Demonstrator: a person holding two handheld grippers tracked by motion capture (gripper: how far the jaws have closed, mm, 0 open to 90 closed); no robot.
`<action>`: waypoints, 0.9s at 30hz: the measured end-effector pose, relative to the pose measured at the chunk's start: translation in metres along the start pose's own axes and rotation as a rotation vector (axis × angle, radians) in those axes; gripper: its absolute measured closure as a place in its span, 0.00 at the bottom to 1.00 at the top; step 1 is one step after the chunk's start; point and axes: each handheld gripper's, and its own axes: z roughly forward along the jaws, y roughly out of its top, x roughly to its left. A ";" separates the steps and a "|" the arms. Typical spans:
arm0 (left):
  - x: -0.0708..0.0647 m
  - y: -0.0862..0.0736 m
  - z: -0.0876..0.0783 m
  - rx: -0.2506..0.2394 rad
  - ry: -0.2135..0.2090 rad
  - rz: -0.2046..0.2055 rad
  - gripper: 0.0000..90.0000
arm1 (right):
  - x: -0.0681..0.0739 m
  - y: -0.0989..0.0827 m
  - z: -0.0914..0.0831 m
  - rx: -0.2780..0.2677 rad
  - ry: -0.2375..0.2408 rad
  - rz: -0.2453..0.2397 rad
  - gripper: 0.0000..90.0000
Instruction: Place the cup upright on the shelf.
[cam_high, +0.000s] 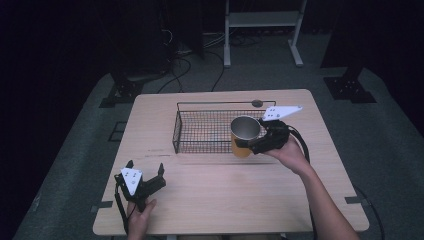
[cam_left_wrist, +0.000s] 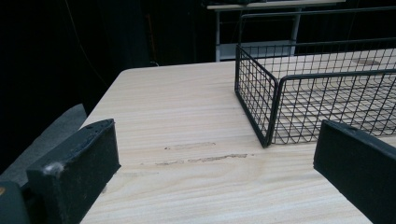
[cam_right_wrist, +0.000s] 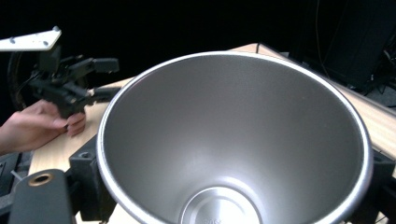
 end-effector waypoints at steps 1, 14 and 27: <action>0.000 0.000 0.000 0.000 0.000 0.000 0.00 | -0.003 0.004 0.001 -0.005 -0.002 0.000 0.14; 0.000 0.000 0.000 0.000 0.000 -0.001 0.00 | -0.036 0.030 0.025 0.028 -0.026 0.024 0.14; 0.000 0.000 0.000 0.000 0.002 0.000 0.00 | -0.063 0.033 0.056 0.068 -0.020 0.057 0.14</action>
